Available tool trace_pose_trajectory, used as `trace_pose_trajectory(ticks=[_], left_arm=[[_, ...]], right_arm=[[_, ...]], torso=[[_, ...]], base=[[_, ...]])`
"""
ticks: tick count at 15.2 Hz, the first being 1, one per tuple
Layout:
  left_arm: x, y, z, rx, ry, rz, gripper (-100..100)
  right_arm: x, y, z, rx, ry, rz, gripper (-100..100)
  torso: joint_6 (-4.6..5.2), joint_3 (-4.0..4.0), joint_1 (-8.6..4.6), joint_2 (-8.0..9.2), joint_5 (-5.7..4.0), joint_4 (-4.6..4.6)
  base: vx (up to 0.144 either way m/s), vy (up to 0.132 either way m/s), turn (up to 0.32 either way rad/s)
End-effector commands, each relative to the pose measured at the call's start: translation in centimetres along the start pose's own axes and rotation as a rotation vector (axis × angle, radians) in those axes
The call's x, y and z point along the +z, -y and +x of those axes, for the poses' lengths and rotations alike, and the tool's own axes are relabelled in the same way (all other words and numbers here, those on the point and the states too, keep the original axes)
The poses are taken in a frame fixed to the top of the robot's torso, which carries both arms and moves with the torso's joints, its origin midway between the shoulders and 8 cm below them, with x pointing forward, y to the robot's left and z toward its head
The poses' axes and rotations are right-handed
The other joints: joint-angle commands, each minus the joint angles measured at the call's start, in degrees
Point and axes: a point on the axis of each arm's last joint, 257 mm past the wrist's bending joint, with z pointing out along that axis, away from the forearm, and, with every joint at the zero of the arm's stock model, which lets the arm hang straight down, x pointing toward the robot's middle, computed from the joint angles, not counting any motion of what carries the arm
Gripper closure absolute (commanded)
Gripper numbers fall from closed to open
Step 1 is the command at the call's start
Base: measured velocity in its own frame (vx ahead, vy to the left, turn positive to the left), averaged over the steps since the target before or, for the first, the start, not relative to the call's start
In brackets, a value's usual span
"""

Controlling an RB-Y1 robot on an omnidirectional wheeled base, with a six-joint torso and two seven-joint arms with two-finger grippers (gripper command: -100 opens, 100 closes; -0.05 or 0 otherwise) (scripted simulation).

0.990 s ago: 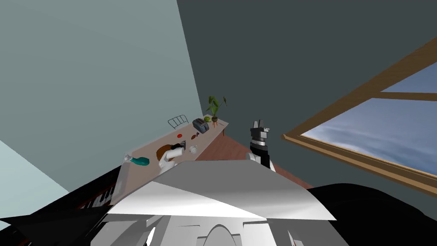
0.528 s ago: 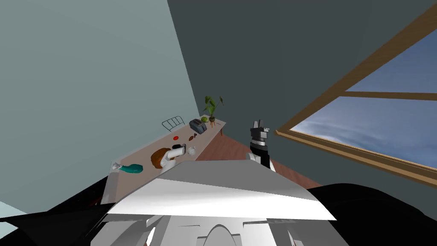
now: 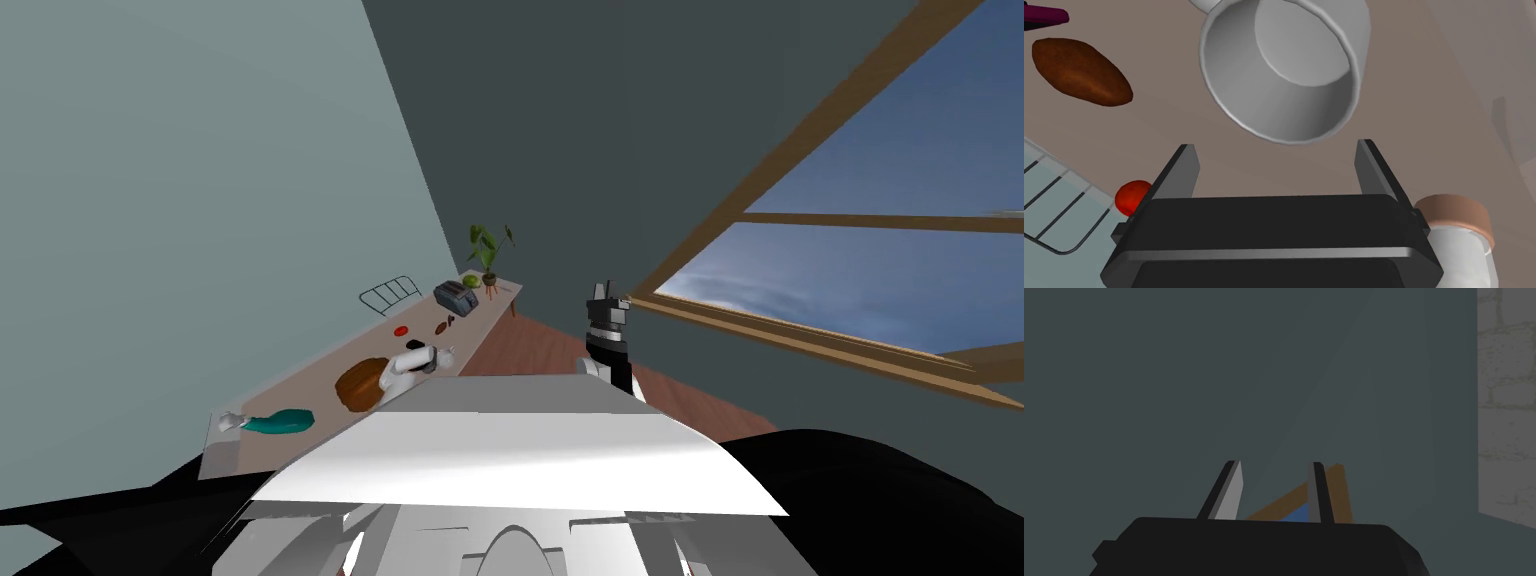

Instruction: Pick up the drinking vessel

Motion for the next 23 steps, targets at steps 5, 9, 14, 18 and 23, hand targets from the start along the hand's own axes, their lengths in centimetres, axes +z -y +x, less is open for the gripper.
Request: trace_pose_trajectory(ticks=[5,9,14,18,23], left_arm=[[0.9,-4.4,0.7,-0.042,-0.014,-0.173,-100],[1.0,-6.2,1.1,-0.059,-0.021,-0.243,-100],[1.5,-7.9,1.6,-0.066,-0.026,-0.285,-100],[2.3,-8.7,1.9,-0.062,-0.026,-0.282,-100],[2.3,-8.7,1.9,-0.062,-0.026,-0.282,100]], right_arm=[[0.0,0.0,0.0,0.000,0.000,0.000,0],[0.0,0.0,0.0,0.000,0.000,0.000,0],[0.0,0.0,0.0,0.000,0.000,0.000,0],[0.0,0.0,0.0,0.000,0.000,0.000,0],[0.0,0.0,0.0,0.000,0.000,0.000,0]], torso=[[0.00,-0.01,-0.01,-0.02,0.00,0.00],[0.01,-0.03,-0.01,-0.06,0.00,-0.01],[-0.02,-0.04,-0.03,-0.08,-0.01,-0.02],[-0.03,-0.12,-0.06,-0.21,-0.01,-0.05],[-0.03,-0.09,-0.11,-0.15,-0.03,-0.03]], base=[[-0.020,0.031,-0.159],[-0.010,0.031,-0.159],[-0.005,0.026,-0.074],[0.027,0.016,0.019],[0.008,0.005,0.006]])
